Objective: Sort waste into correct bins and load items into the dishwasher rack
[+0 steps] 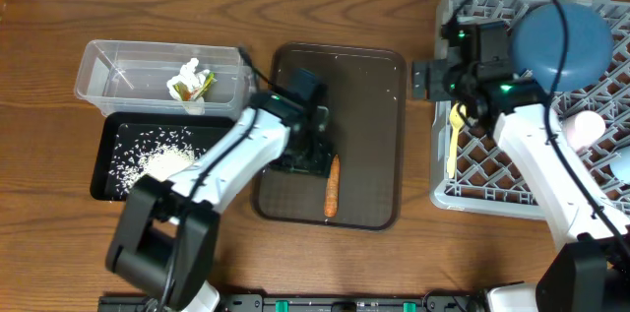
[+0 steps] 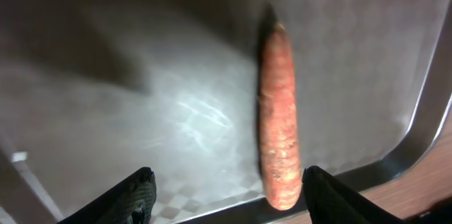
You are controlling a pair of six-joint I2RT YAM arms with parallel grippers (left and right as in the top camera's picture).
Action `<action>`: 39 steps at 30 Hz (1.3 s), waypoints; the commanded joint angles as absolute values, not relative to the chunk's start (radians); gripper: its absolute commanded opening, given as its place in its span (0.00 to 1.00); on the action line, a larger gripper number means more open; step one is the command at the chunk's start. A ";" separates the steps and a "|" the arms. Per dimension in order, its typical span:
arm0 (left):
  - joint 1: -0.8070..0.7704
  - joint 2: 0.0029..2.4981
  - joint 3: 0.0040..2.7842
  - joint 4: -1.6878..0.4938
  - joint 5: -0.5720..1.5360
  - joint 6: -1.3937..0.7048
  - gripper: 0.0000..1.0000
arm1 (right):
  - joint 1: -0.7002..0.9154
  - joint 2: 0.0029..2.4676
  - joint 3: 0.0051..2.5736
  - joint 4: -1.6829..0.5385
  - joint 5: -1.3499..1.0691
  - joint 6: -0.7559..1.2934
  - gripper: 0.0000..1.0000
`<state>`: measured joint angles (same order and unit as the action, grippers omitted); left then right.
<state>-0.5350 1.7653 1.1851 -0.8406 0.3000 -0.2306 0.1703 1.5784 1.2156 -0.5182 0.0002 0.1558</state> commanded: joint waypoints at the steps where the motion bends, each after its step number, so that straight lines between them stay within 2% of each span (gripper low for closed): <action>1: -0.577 1.802 1.176 -0.848 0.294 -0.214 0.69 | 0.136 1.588 1.217 -0.527 0.023 0.213 0.99; 12: -0.674 1.871 1.176 -0.813 0.294 -0.215 0.69 | 0.131 1.588 1.217 -0.543 0.022 0.212 0.99; 24: -0.680 1.883 1.164 -0.801 0.294 -0.265 0.69 | 0.132 1.588 1.217 -0.569 0.022 0.213 0.99; 31: -0.680 1.970 1.162 -0.810 0.323 -0.309 0.69 | 0.132 1.588 1.217 -0.581 0.022 0.212 0.99; 35: -0.680 1.978 1.163 -0.811 0.328 -0.312 0.64 | 0.132 1.588 1.217 -0.581 0.023 0.212 0.99; 39: -0.680 1.977 1.163 -0.814 0.328 -0.313 0.50 | 0.132 1.588 1.217 -0.581 0.023 0.212 0.99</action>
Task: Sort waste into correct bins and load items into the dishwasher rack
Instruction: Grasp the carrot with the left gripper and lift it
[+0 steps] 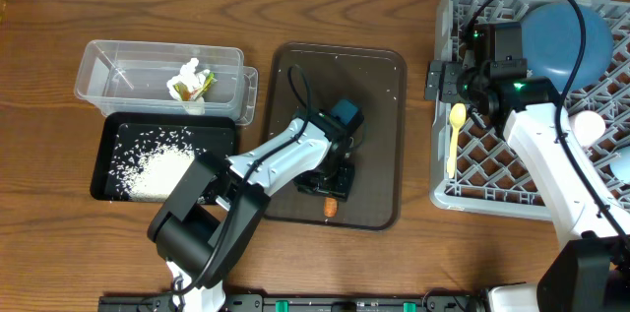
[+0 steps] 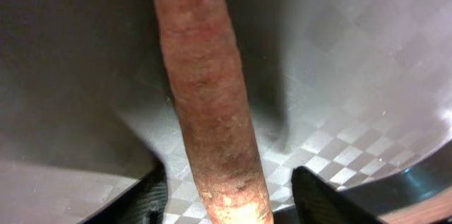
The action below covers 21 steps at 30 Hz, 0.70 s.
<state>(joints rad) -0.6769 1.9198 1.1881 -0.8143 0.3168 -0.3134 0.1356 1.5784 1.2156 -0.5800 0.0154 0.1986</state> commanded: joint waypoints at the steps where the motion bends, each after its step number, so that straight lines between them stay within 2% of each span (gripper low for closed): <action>1: -0.679 1.977 1.164 -0.818 0.328 -0.313 0.46 | 0.132 1.588 1.217 -0.581 0.023 0.212 0.99; 5: -0.679 1.977 1.171 -0.832 0.323 -0.312 0.37 | 0.132 1.588 1.217 -0.583 0.023 0.212 0.99; 13: -0.671 1.966 1.191 -0.866 0.275 -0.313 0.34 | 0.132 1.588 1.217 -0.585 0.023 0.212 0.99; 17: -0.649 1.942 1.192 -0.867 0.266 -0.313 0.26 | 0.132 1.588 1.217 -0.587 0.023 0.212 0.99; 21: -0.613 1.903 1.192 -0.875 0.184 -0.314 0.25 | 0.132 1.588 1.217 -0.587 0.023 0.212 0.99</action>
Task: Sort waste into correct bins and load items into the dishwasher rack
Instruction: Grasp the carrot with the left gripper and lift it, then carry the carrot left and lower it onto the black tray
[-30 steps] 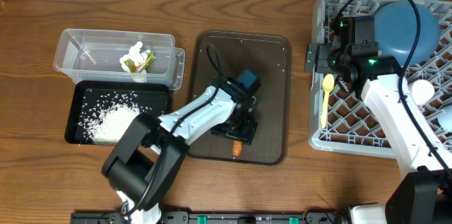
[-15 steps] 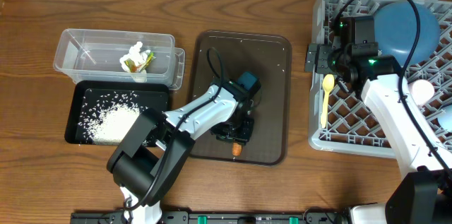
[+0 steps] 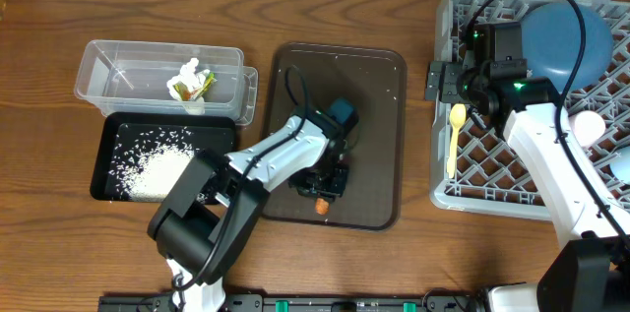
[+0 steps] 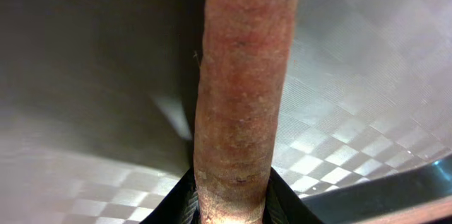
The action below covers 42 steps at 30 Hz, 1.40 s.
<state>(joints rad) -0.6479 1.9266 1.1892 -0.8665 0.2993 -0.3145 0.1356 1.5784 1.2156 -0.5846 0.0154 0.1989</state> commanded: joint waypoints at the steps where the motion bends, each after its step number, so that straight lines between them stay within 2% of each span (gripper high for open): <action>1: -0.604 1.889 1.192 -0.878 0.167 -0.313 0.25 | 0.132 1.588 1.217 -0.587 0.024 0.212 0.99; 10: -0.441 1.686 1.192 -0.898 0.062 -0.312 0.26 | 0.132 1.588 1.217 -0.587 0.027 0.211 0.99; 21: -0.073 1.505 1.192 -0.941 0.050 -0.325 0.26 | 0.132 1.588 1.217 -0.587 0.030 0.208 0.99; 29: 0.178 1.504 1.172 -0.974 0.014 -0.564 0.26 | 0.131 1.588 1.217 -0.587 0.030 0.208 0.99; 35: 0.261 1.506 1.102 -0.894 0.007 -0.609 0.26 | 0.131 1.588 1.217 -0.587 0.030 0.208 0.99; 42: 0.274 1.537 1.010 -0.759 0.007 -0.630 0.27 | 0.131 1.588 1.217 -0.588 0.030 0.208 0.99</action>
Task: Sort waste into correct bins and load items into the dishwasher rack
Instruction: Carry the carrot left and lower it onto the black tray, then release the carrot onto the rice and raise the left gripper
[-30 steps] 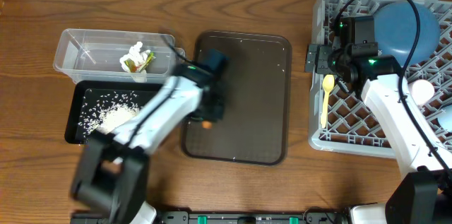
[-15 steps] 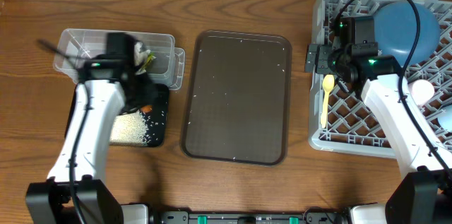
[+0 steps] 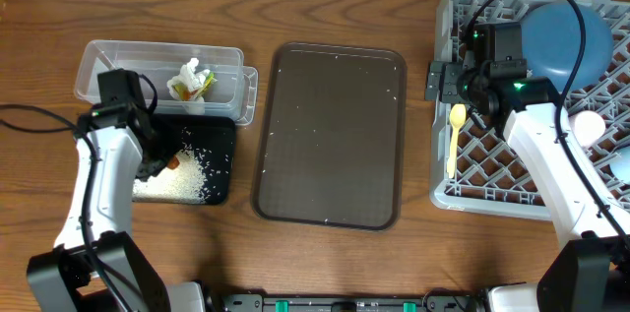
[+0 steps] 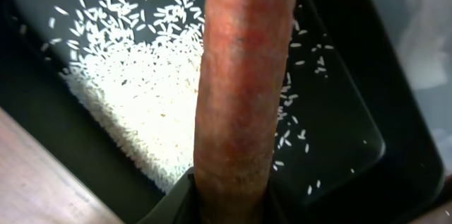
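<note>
My left gripper [image 3: 163,160] is shut on an orange carrot [image 4: 244,75]. It holds the carrot [image 3: 171,162] over the black bin [image 3: 215,133], which has white rice [image 4: 148,104] spread over its floor [image 4: 339,132]. The carrot's thick end sits between the fingers at the bottom of the left wrist view. My right gripper [image 3: 434,81] hangs at the left edge of the grey dishwasher rack [image 3: 492,199]; the overhead view does not show how its jaws stand. A yellow spoon [image 3: 453,137] lies in the rack just below it.
A clear bin [image 3: 108,66] holding crumpled paper waste [image 3: 191,82] stands behind the black bin. A brown tray [image 3: 331,135] lies mid-table with nothing on it. A blue bowl [image 3: 566,41] and white items sit in the rack.
My left gripper, shut on the carrot above the brown tray, has moved left and now holds it over the black rice bin. The tray is bare. The right arm has not moved.
The carrot lay on the brown tray with my left gripper open above it. Then the open fingers stood on either side of it, then they were shut on it. Now the carrot is over the black bin. The right arm shifted slightly at the rack early on, then stayed.
</note>
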You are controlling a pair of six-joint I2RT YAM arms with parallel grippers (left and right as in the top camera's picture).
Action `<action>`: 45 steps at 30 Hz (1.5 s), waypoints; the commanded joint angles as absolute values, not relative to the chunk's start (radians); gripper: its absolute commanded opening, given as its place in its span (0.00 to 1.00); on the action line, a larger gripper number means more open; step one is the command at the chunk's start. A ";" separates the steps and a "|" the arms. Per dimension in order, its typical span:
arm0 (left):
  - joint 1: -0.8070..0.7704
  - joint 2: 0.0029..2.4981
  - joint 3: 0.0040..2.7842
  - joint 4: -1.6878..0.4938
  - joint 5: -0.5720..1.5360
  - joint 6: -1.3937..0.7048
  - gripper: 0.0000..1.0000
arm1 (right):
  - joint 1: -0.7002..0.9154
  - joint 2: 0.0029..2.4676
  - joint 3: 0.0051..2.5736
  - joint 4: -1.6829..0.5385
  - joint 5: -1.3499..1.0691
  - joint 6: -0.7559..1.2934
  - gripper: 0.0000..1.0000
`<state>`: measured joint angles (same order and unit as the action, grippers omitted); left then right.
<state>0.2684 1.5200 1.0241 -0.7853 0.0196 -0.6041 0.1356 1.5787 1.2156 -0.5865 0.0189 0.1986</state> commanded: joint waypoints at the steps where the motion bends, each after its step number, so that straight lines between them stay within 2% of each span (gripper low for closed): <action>1: 0.274 1.544 1.004 -0.737 0.006 -0.629 0.27 | 0.131 1.588 1.217 -0.588 0.030 0.208 0.99; 6: 0.274 1.597 0.972 -0.627 0.007 -0.616 0.27 | 0.131 1.588 1.217 -0.588 0.030 0.208 0.99; 18: 0.274 1.719 0.970 -0.599 0.007 -0.615 0.28 | 0.131 1.588 1.217 -0.595 0.030 0.208 0.99; 23: 0.274 1.719 0.971 -0.588 0.007 -0.614 0.45 | 0.131 1.588 1.217 -0.595 0.030 0.208 0.99; 33: 0.274 1.585 1.044 -0.724 0.017 -0.515 0.48 | 0.132 1.588 1.217 -0.587 0.025 0.200 0.99; 36: 0.270 1.502 1.052 -0.736 0.023 -0.468 0.56 | 0.132 1.588 1.217 -0.560 0.013 0.193 0.99; 40: 0.237 1.402 1.052 -0.732 0.117 -0.263 0.63 | 0.132 1.589 1.217 -0.462 -0.095 0.193 0.99; 45: 0.156 1.381 1.072 -0.755 0.117 -0.208 0.68 | 0.129 1.590 1.217 -0.371 -0.136 0.141 0.99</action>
